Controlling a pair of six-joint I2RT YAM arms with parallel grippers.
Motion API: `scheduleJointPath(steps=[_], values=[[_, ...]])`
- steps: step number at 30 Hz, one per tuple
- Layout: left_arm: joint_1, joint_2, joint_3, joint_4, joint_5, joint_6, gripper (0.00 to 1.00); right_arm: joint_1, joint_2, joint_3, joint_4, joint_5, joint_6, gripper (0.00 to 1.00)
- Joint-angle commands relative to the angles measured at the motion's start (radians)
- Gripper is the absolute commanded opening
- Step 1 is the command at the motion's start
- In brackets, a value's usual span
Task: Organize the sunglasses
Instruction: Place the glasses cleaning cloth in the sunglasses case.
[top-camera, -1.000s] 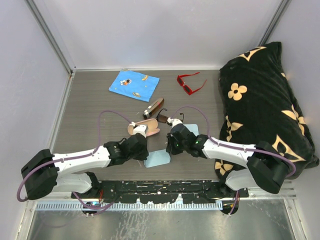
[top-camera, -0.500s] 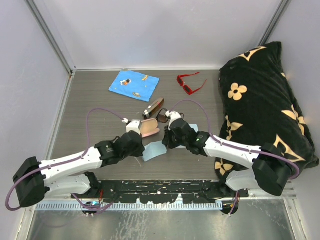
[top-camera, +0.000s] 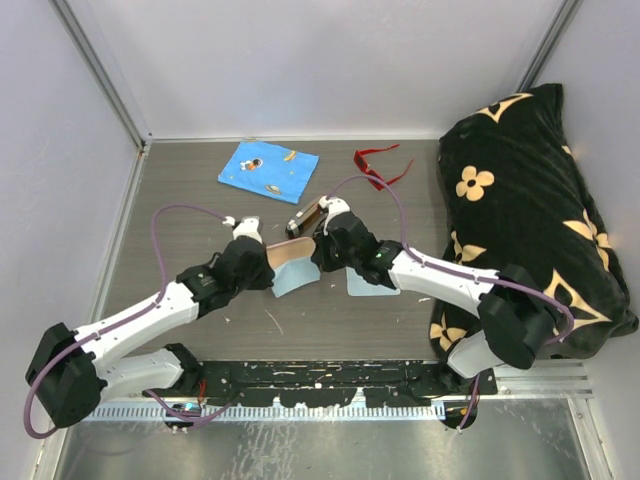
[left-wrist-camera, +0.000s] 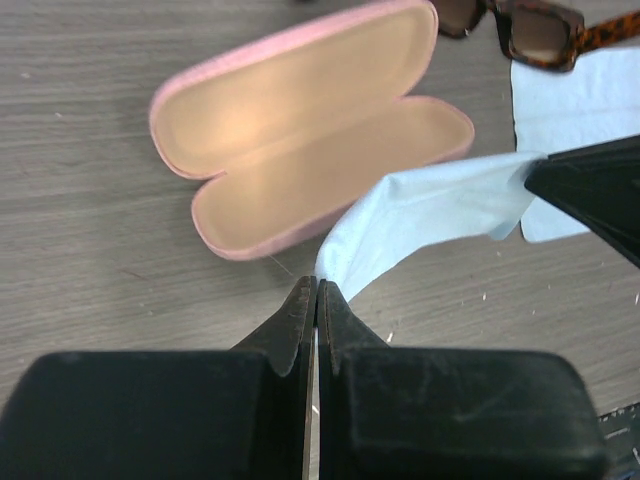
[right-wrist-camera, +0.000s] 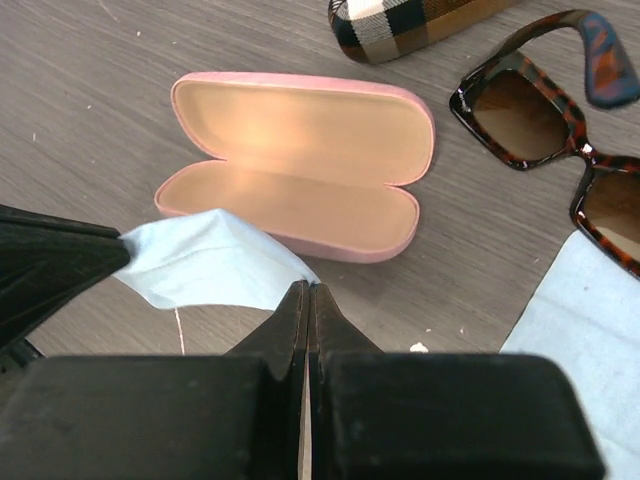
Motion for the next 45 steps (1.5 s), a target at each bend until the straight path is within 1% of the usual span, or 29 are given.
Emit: scheduleJointPath(steps=[1,9,20,23,31,45], values=[[0.079,0.012,0.063,0.045,0.062,0.072,0.0,-0.026,0.038,0.074,0.053,-0.03,-0.017,0.0],[0.15,0.094,0.107,0.077,0.124,0.138,0.0,-0.058,0.125,0.155,0.06,-0.067,-0.033,0.0],[0.217,0.183,0.144,0.121,0.147,0.177,0.0,-0.087,0.242,0.243,0.062,-0.091,-0.052,0.0],[0.228,0.227,0.158,0.127,0.155,0.189,0.0,-0.092,0.266,0.261,0.061,-0.096,-0.056,0.0],[0.25,0.281,0.181,0.143,0.161,0.218,0.0,-0.107,0.312,0.286,0.062,-0.097,-0.065,0.0],[0.264,0.299,0.181,0.154,0.144,0.231,0.0,-0.117,0.34,0.293,0.043,-0.075,-0.059,0.0]])
